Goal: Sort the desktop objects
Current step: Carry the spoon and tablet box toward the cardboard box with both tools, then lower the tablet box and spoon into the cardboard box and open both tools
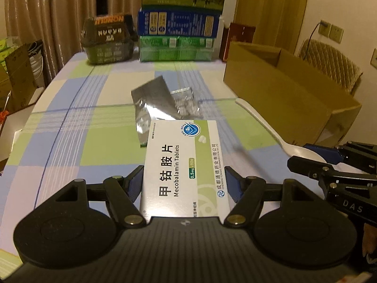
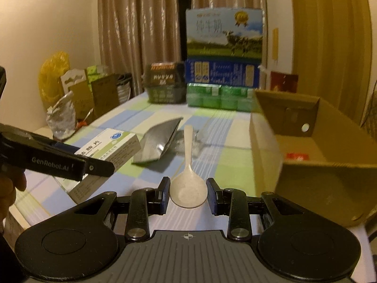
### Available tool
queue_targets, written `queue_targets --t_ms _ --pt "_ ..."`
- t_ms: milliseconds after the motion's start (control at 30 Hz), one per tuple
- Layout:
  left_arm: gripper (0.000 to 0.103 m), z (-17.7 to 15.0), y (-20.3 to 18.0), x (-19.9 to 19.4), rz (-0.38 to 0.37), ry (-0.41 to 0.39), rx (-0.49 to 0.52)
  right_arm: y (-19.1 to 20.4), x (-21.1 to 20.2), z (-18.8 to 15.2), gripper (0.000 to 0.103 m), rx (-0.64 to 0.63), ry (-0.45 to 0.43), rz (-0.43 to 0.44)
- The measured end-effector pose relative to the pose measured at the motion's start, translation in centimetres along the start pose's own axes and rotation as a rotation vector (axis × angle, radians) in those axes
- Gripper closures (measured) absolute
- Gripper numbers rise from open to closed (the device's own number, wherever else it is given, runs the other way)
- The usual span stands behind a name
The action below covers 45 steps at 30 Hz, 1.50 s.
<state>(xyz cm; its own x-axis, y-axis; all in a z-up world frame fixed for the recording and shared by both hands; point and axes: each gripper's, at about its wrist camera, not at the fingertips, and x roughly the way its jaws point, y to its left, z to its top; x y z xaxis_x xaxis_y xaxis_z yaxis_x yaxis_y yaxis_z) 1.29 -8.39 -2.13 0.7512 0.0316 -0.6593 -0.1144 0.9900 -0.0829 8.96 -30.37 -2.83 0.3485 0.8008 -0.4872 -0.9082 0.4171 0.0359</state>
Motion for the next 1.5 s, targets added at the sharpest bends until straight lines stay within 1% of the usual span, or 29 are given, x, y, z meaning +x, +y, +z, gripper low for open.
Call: queue_targets --t_ms 300,567,833,1000,1333,1500 --pt "0.037 2.6 -3.0 -3.1 -0.009 -0.057 0.039 -1.3 -3.4 3.8 0.073 0.038 -0.073 -0.018" --pt "0.037 5.0 -6.2 -4.1 -0.046 -0.091 0.08 -3.9 -5.6 5.9 0.073 0.058 -0.106 -0.066" --pt "0.037 6.6 -9.6 -4.0 -0.09 -0.106 0.122 -6.8 -7.3 7.2 0.073 0.09 -0.132 -0.115" --pt "0.037 7.5 -11.3 -3.7 -0.111 -0.109 0.14 -8.4 -8.1 7.4 0.073 0.11 -0.141 -0.14" --pt "0.037 9.8 -14.3 -2.3 -0.149 -0.104 0.166 -12.9 -8.3 7.6 0.073 0.156 -0.132 -0.208" --pt "0.037 11.3 -15.8 -0.7 -0.178 -0.096 0.172 -15.0 -7.8 8.0 0.073 0.17 -0.12 -0.236"
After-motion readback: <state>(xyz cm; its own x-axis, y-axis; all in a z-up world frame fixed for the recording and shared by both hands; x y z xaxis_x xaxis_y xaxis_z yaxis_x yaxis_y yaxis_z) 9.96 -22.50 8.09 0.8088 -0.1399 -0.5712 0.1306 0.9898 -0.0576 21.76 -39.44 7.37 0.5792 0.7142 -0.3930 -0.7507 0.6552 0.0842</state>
